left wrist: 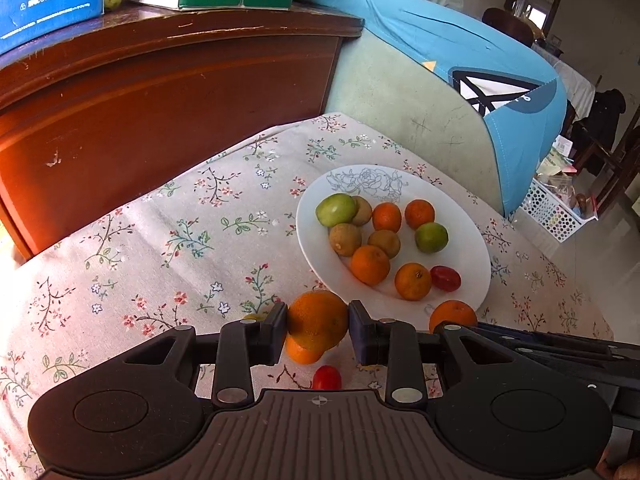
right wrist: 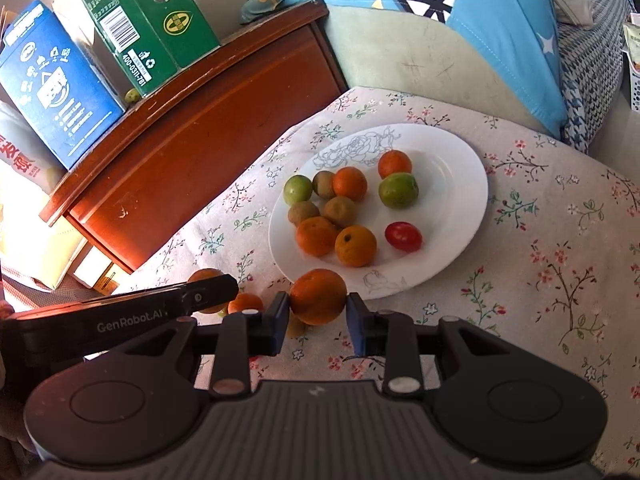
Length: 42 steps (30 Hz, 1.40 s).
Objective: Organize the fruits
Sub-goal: 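Lift the tangerine over the plate with the right tool while the left tool carries its tangerine there, then open the right tool to set the tangerine on the plate while the left tool releases its tangerine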
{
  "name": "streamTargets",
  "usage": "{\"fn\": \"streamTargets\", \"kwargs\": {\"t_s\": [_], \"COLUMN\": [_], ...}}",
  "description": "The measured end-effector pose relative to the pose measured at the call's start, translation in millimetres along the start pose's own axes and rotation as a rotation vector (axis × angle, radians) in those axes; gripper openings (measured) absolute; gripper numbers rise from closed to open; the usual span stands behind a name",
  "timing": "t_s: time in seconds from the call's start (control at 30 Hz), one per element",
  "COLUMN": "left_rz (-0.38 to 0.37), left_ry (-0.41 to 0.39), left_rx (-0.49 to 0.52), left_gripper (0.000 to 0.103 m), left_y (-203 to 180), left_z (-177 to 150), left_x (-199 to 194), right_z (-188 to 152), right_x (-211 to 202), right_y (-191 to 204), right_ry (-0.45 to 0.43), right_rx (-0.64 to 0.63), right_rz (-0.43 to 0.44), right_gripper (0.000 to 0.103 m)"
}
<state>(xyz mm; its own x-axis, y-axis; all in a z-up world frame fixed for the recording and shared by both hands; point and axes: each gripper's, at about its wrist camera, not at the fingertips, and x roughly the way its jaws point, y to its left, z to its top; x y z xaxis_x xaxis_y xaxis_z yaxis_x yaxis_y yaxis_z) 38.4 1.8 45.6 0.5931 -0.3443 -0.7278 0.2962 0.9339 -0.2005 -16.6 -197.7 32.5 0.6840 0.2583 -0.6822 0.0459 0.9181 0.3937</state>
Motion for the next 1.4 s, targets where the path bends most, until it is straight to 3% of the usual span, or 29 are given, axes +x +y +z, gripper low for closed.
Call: {"fn": "streamTargets", "kwargs": {"t_s": [0.67,1.4], "left_rz": [-0.079,-0.078], "left_ry": [-0.053,-0.022], "left_rx": [0.059,0.095], "left_gripper": [0.030,0.032], "left_y": [-50,-64], "left_z": [39,39], "left_x": [41,68], "right_z": [53,62], "right_x": [-1,24], "right_y": [-56,-73], "right_ry": [-0.106,-0.068], "right_rx": [0.115,0.172], "right_rz": [-0.065,-0.076], "right_gripper": [0.031,0.034]}}
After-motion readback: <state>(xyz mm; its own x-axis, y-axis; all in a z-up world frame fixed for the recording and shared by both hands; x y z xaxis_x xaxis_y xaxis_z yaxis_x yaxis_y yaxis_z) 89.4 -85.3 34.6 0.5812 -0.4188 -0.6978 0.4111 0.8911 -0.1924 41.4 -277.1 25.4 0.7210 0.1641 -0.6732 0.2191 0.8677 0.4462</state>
